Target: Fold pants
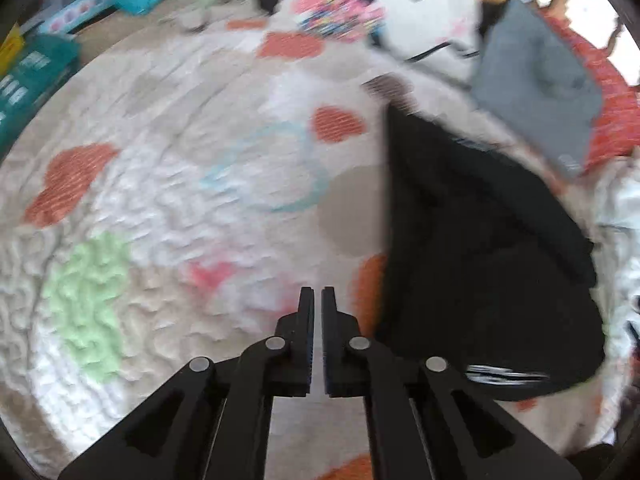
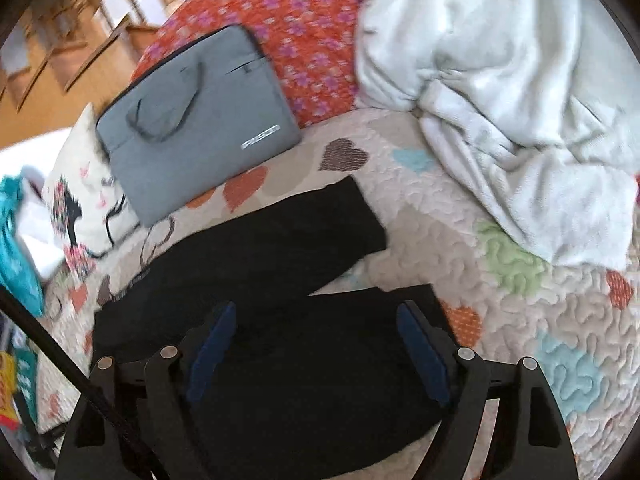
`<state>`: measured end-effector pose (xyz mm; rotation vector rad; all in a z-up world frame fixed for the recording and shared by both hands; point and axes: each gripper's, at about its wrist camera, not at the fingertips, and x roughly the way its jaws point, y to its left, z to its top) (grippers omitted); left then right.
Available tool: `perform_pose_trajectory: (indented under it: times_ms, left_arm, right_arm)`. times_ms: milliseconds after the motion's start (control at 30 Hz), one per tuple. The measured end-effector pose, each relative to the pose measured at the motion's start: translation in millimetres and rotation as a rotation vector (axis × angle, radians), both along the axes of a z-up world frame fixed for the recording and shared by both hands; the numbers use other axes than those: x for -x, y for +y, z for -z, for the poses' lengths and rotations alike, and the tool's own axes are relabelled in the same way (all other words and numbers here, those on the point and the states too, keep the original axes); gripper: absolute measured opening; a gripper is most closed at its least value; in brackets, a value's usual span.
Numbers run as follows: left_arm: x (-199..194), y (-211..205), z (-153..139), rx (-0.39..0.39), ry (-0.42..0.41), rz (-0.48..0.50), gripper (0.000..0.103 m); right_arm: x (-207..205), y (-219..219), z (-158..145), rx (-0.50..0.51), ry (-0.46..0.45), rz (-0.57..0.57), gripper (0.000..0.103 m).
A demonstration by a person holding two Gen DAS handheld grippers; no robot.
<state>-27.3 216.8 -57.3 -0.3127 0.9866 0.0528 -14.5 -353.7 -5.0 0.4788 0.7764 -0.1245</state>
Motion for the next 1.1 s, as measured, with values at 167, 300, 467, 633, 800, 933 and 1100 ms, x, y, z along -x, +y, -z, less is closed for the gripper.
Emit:
perform_pose_trajectory:
  times_ms: [167, 300, 467, 633, 800, 933, 1100]
  left_arm:
    - [-16, -45, 6, -0.105, -0.005, 0.086, 0.085]
    - [-27, -79, 26, -0.205, 0.080, 0.167, 0.041]
    - [-15, -74, 11, -0.143, 0.070, 0.183, 0.030]
    - [-8, -36, 6, -0.026, 0.084, 0.109, 0.029]
    - [-6, -25, 20, 0.013, 0.148, 0.089, 0.035]
    - [-4, -20, 13, 0.020, 0.127, 0.073, 0.044]
    - [13, -9, -9, 0.040, 0.024, 0.019, 0.044]
  right_arm:
    - [18, -33, 13, -0.018, 0.040, 0.076, 0.086]
    - [31, -52, 17, -0.029, 0.052, 0.120, 0.086]
    - [47, -78, 18, -0.067, 0.051, 0.192, 0.086]
    - [46, -81, 28, -0.106, 0.093, 0.198, 0.086]
    - [36, -67, 30, -0.096, 0.106, 0.169, 0.086]
    - [30, -55, 29, -0.061, 0.116, 0.153, 0.086]
    - [24, -40, 19, 0.049, 0.102, 0.126, 0.086]
